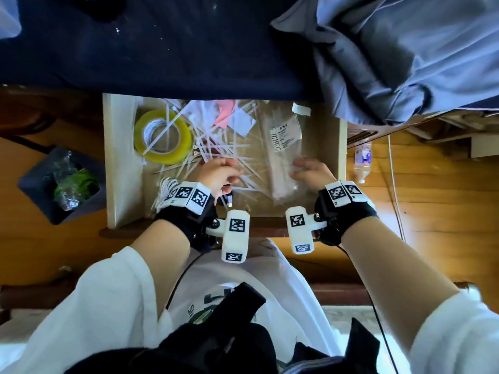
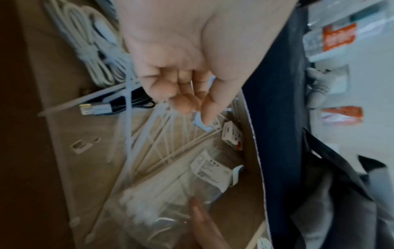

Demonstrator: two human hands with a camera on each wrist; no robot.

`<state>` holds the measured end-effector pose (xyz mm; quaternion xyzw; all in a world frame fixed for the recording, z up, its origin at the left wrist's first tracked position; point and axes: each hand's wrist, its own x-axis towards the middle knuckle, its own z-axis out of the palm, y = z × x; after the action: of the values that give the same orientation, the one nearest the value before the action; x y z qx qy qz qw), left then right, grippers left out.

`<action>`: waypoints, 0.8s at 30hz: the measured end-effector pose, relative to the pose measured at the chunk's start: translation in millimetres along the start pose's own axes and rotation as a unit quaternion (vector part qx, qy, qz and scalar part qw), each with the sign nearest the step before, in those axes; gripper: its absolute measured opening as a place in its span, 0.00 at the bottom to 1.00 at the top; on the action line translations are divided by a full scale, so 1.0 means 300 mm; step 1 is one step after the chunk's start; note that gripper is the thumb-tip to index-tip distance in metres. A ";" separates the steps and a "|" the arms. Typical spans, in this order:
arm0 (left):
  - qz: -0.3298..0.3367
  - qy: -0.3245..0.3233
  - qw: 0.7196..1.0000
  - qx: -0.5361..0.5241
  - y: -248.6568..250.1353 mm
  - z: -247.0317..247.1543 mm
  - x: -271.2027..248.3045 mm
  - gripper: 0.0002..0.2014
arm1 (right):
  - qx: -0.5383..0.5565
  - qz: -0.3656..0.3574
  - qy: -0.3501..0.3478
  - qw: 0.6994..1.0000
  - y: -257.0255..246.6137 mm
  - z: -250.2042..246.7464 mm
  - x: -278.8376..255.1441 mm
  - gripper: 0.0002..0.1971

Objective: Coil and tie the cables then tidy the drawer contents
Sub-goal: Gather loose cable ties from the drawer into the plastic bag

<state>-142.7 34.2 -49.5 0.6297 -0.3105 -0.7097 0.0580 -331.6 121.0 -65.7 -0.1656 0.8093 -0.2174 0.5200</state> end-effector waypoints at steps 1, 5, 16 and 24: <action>-0.009 -0.004 1.000 -0.014 -0.008 -0.009 0.004 0.12 | 0.020 -0.030 -0.011 0.999 -0.010 -0.004 -0.026 0.23; -0.010 -0.014 0.998 -0.055 -0.026 -0.037 0.016 0.10 | 0.089 -0.125 -0.084 0.985 -0.044 0.013 -0.127 0.25; -0.001 -0.112 0.993 0.022 -0.046 -0.133 -0.040 0.12 | 0.126 -0.168 -0.171 0.963 -0.038 0.172 -0.273 0.20; -0.007 -0.094 0.991 0.095 -0.134 -0.239 -0.080 0.10 | 0.209 -0.104 -0.144 0.962 0.043 0.295 -0.353 0.11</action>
<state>-58.7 51.4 -50.7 0.5652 -0.3764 -0.7332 -0.0362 -208.4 168.3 -23.1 -0.1662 0.6406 -0.4089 0.6283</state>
